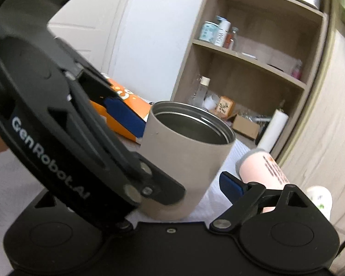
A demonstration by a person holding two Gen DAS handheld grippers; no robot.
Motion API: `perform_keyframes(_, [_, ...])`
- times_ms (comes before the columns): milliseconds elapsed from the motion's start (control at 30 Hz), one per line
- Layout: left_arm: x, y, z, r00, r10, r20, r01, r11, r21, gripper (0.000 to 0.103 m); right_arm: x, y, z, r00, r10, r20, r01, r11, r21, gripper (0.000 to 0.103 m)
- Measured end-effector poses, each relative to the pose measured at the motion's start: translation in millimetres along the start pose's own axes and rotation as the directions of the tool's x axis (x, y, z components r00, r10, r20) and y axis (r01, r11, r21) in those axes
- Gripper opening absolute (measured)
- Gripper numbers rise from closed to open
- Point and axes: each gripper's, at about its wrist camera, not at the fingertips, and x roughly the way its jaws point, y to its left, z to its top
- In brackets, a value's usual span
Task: Flip cup upright
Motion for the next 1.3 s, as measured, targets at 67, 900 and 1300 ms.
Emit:
perform_keyframes(67, [-7.6,-5.8,-5.0,0.998,0.058,0.01,-0.058,0.998,0.012,0.097,-9.9,2.0,-4.2,0.999,-0.052,0.004,0.052,0.998,0.04,0.094])
perform_keyframes(900, [-184.4,-53.9,-66.1,0.827,0.521,0.211,-0.429,0.827,-0.363,0.103,-166.0,28.0,-2.9,0.931,-0.347,0.117,0.276,0.875,0.399,0.098])
perform_keyframes(1300, [-194.0,-73.9,-86.2,0.838,0.498,0.226,-0.406,0.843,-0.353,0.103,-188.7,41.3,-4.3,0.911,-0.408,0.058,0.345,0.831,0.437,0.103])
